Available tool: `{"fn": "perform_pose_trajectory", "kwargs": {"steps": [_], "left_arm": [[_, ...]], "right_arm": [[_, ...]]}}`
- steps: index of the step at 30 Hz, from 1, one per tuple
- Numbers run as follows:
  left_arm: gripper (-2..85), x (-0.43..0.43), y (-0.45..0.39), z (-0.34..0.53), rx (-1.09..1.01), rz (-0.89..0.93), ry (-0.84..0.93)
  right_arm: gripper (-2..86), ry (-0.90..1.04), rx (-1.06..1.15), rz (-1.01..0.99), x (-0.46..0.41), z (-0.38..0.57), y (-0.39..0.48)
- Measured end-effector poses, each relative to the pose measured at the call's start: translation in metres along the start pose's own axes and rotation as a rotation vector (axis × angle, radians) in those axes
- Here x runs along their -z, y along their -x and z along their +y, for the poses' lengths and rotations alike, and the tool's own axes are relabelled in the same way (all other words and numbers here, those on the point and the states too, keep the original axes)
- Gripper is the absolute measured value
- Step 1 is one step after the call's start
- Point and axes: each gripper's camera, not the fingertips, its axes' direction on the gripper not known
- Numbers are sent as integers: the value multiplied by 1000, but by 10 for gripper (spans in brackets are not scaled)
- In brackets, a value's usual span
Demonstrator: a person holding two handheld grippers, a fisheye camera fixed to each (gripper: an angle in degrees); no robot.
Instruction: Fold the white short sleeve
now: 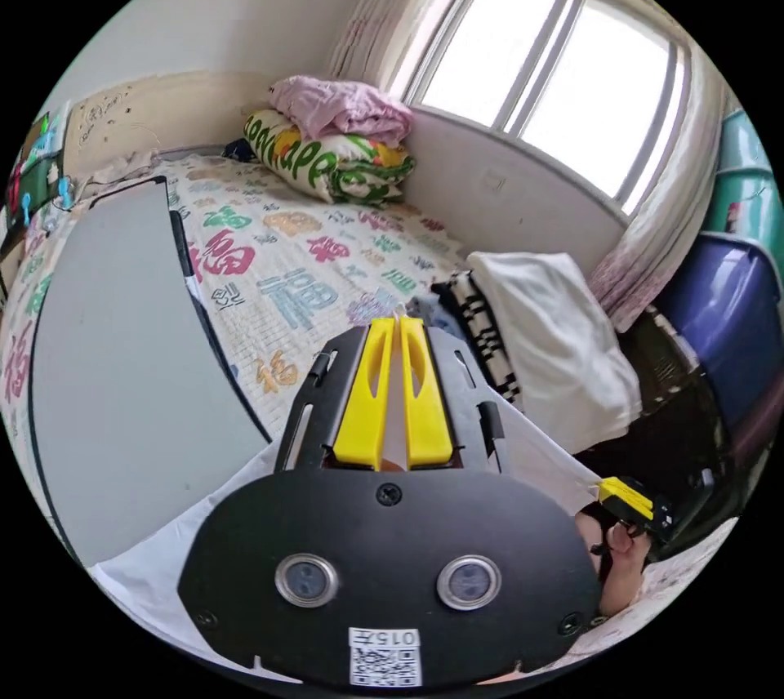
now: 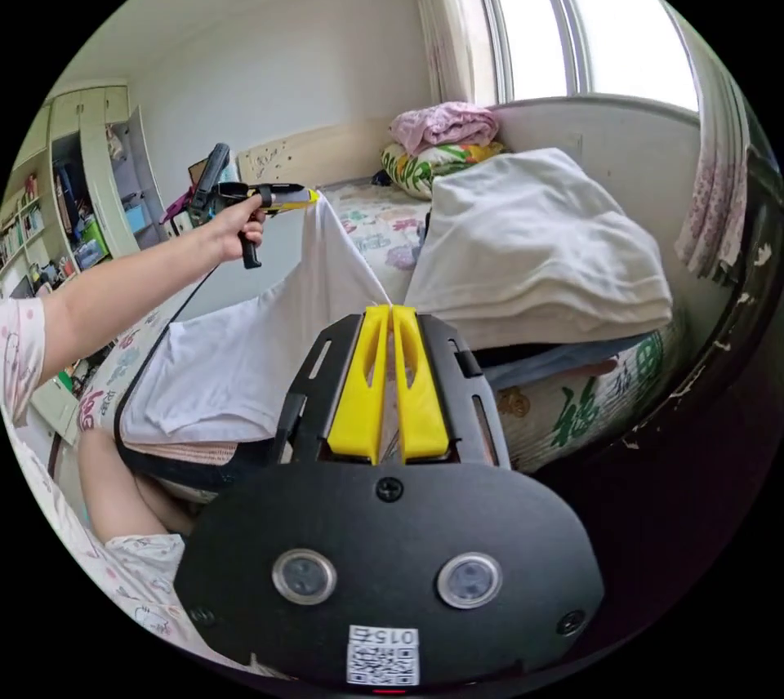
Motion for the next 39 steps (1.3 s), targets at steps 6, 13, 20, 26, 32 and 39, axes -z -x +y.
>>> {"fn": "perform_pose_trajectory", "kwargs": {"steps": [6, 13, 20, 26, 32, 39], "left_arm": [[6, 139, 60, 92, -8, 88, -148], [10, 296, 242, 325, 91, -67, -189], [69, 326, 401, 572, 514, -200, -246], [104, 282, 395, 628, 448, -210, -72], [87, 225, 363, 617, 335, -309, 58], [4, 229, 324, 625, 319, -326, -15]], "right_arm": [[-6, -147, 226, -246, 68, 13, 52], [-4, -24, 493, -569, 7, 79, 191], [-4, 295, 629, -642, -78, 145, 273], [-2, 354, 702, -620, -81, 148, 268], [-2, 387, 710, -598, -79, 132, 252], [-2, 380, 733, -581, -60, 110, 237]]}}
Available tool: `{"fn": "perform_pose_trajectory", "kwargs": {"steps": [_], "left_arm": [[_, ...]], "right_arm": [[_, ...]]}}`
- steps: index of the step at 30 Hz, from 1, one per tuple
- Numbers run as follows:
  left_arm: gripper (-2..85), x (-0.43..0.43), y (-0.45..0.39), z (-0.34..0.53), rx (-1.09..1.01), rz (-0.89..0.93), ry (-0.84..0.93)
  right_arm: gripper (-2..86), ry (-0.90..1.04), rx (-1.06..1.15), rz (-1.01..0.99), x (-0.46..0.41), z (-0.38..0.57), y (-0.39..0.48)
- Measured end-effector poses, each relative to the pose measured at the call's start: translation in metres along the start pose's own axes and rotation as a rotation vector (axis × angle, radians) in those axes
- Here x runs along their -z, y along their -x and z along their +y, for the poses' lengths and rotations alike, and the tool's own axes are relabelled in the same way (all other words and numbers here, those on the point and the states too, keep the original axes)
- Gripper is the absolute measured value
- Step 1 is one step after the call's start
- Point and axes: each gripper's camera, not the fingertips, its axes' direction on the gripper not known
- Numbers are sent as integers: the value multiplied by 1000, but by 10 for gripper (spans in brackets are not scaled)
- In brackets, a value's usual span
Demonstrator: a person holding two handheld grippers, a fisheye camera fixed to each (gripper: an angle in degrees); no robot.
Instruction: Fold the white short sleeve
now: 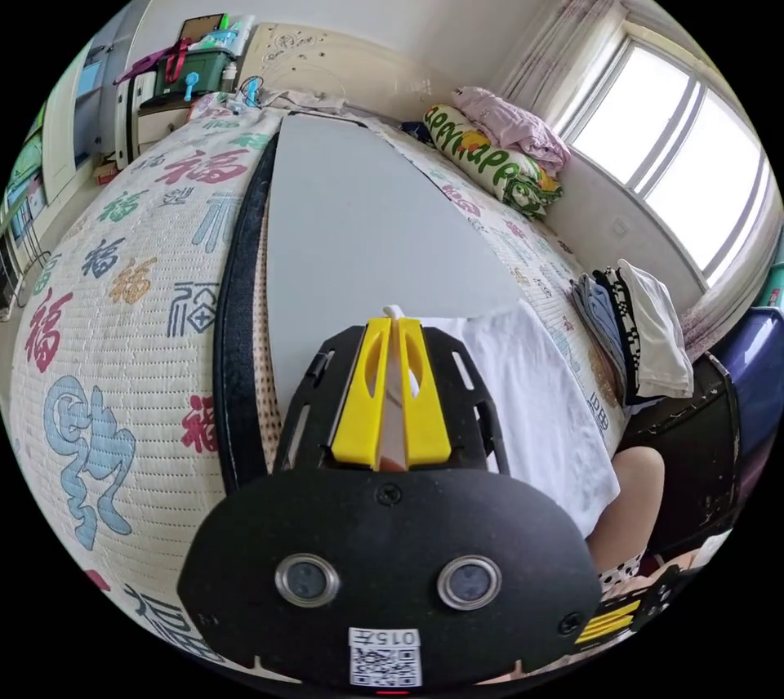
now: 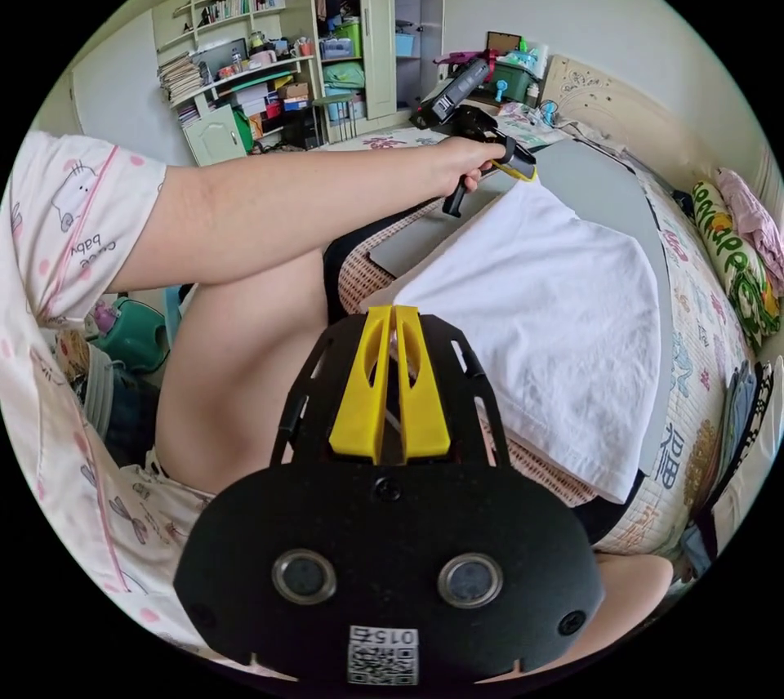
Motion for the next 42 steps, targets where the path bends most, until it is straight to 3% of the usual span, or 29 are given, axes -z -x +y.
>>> {"fn": "perform_pose_trajectory", "kwargs": {"steps": [5, 12, 17, 22, 26, 32, 36, 42], "left_arm": [[-1, 31, -25, 7, -59, -64, -19], [-1, -17, -51, 19, -125, -232, 169], [3, -31, -73, 22, -148, -260, 205], [10, -25, -88, 24, -143, -262, 188], [18, 34, -103, 23, -122, -191, 62], [28, 97, -149, 42, -166, -26, -47], [48, 63, -182, 41, -222, 25, 60], [61, 33, -242, 35, -349, 164, 168]], "right_arm": [[-2, -43, -2, -91, 20, -9, -7], [-2, 104, -7, -98, -14, -26, -5], [-3, 135, -3, -103, -7, -43, -2], [-5, 61, 101, -241, 43, -56, 23], [4, -19, 97, -264, 90, -54, 16], [44, -108, -223, -53, 149, -44, -78], [93, -16, -511, 127, 166, -43, -137], [97, -4, -678, 79, 168, -44, -151]]}}
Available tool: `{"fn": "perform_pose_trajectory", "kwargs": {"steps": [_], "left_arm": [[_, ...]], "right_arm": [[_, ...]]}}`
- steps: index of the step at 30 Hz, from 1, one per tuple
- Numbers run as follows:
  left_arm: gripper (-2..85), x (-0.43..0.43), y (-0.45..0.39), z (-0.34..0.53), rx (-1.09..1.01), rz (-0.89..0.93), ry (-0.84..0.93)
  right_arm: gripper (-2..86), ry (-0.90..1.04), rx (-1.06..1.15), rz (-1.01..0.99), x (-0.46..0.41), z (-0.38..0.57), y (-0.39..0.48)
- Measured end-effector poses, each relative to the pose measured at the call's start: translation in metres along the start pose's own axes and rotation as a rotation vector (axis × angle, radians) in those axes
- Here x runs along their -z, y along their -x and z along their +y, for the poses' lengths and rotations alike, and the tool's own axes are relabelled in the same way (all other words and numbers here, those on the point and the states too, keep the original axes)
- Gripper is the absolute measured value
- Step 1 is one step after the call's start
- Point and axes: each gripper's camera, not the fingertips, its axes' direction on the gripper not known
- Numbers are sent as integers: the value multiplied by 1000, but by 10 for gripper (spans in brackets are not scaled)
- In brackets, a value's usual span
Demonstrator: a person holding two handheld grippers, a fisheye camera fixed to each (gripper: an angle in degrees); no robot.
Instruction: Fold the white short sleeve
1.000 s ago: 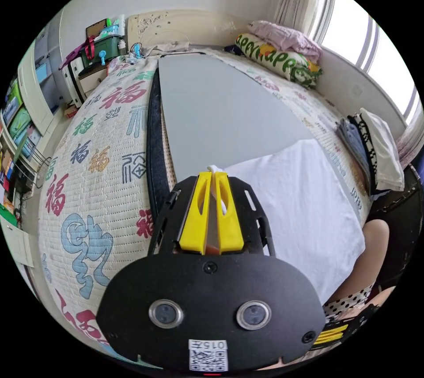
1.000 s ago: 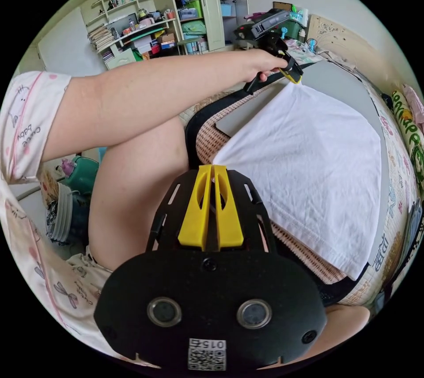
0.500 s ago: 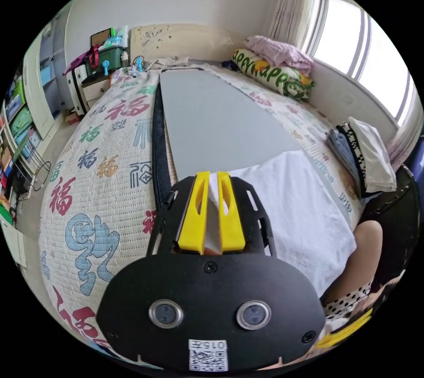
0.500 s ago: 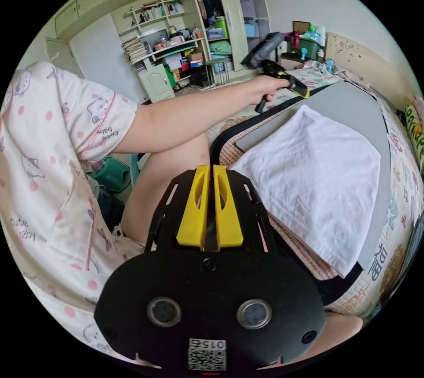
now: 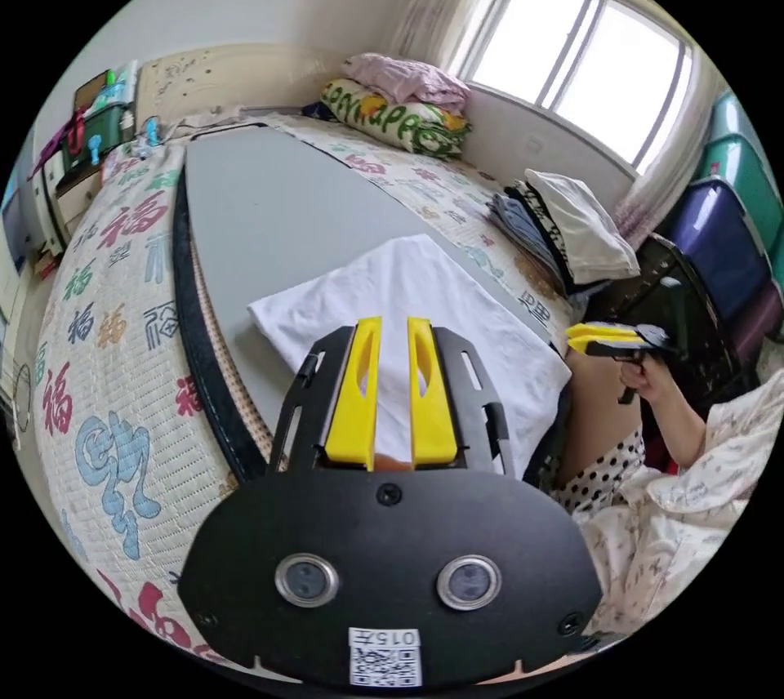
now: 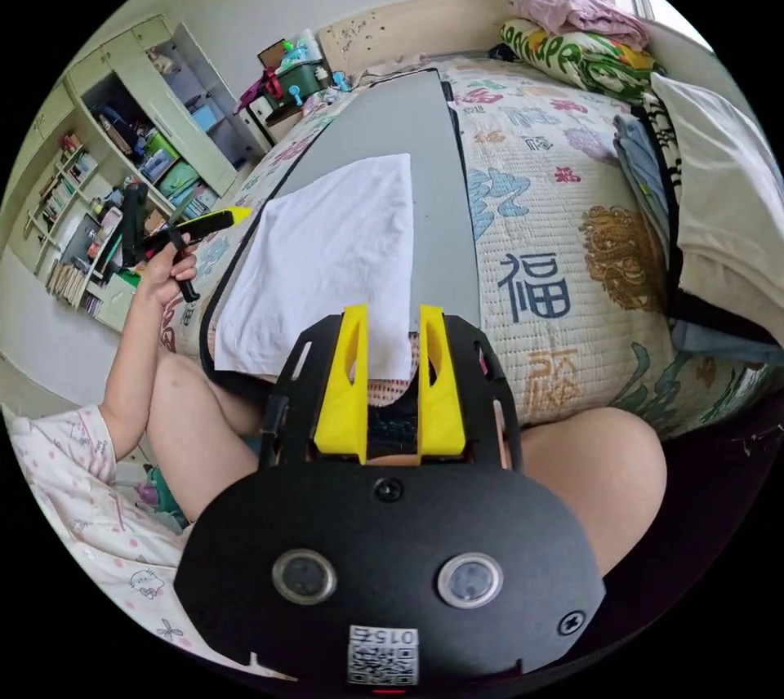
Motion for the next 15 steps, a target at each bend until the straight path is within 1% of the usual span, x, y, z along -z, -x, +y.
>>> {"fn": "perform_pose_trajectory", "kwargs": {"steps": [1, 5, 6, 9, 10, 11, 15], "left_arm": [[63, -4, -7, -3, -34, 31, 20], [78, -33, -56, -4, -287, 316, 210], [81, -36, -70, 2, -354, 351, 246], [89, -35, -103, 27, -512, 340, 309], [90, -35, -106, 32, -527, 331, 318], [93, -36, -108, 41, -536, 322, 337], [101, -42, -93, 52, -459, 297, 383]], "right_arm": [[98, 19, -20, -13, -5, 1, 3], [99, 58, -57, -31, -15, 7, 16], [98, 66, -62, -35, -17, 8, 21], [96, 72, -71, -54, -15, 9, 34], [95, 74, -72, -58, -14, 10, 40], [95, 75, -72, -56, -14, 10, 44], [95, 71, -54, -23, -7, 14, 70]]}}
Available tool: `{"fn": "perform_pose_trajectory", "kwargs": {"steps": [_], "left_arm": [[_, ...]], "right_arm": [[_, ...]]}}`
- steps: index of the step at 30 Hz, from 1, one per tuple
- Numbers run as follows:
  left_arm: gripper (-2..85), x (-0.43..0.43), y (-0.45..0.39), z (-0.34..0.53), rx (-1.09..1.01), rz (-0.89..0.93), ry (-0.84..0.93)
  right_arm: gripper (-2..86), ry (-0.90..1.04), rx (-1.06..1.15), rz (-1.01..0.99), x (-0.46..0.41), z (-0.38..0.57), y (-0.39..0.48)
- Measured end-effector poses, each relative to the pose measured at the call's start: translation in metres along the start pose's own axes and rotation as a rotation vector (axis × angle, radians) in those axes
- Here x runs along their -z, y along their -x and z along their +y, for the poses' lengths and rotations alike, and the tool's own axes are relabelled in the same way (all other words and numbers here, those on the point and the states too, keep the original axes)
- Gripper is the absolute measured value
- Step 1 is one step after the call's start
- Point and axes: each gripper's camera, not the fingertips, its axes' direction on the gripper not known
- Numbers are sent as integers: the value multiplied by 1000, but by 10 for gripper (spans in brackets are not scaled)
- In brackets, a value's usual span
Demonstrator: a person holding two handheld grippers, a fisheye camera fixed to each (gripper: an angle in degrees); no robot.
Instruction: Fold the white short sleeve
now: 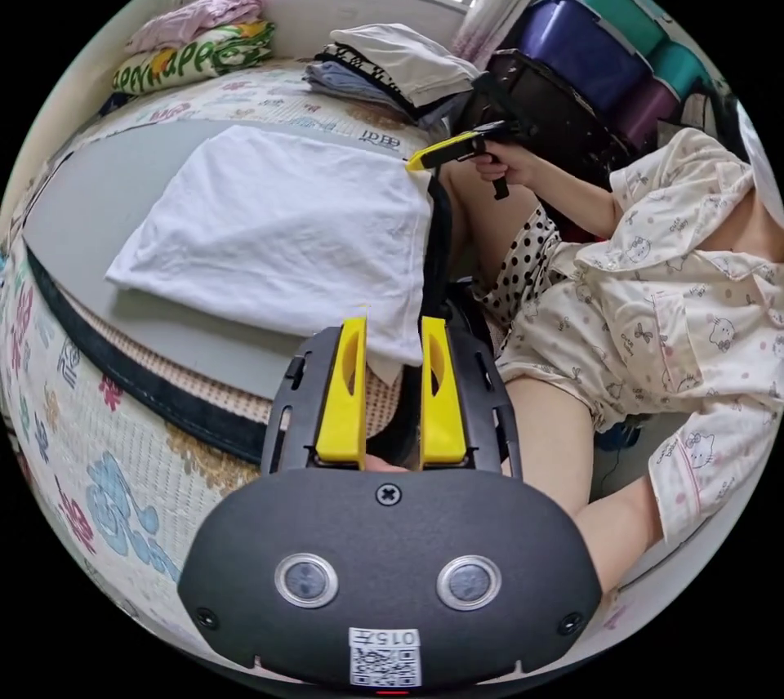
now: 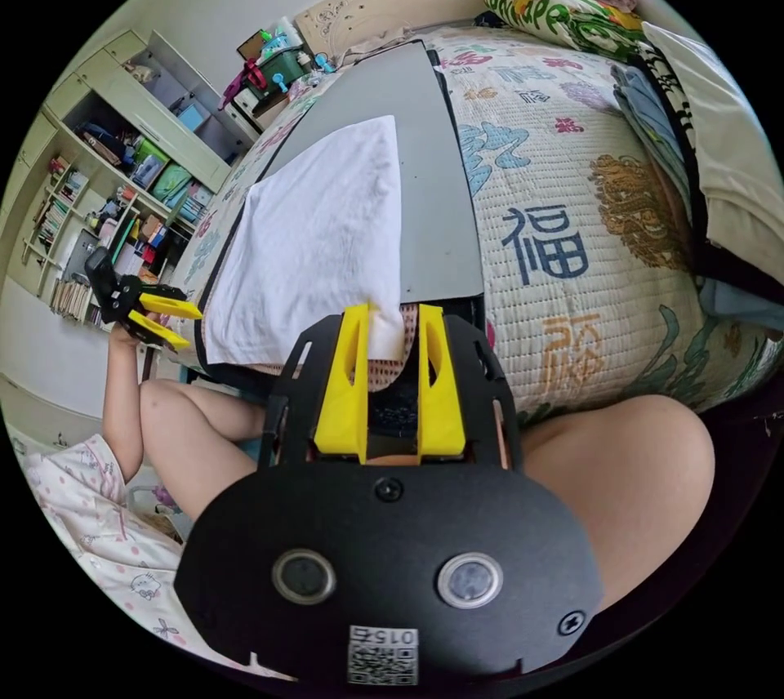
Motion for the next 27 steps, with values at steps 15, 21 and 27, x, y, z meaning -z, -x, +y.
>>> {"fn": "perform_pose_trajectory", "kwargs": {"steps": [15, 21, 27], "left_arm": [[108, -63, 63, 13, 296, 175, -10], [86, -93, 90, 9, 406, 277, -100], [9, -116, 89, 2, 415, 232, -68]], "right_arm": [[108, 13, 14, 86, 17, 43, 57], [57, 38, 30, 10, 25, 61, 65], [9, 62, 58, 9, 41, 80, 73]]}}
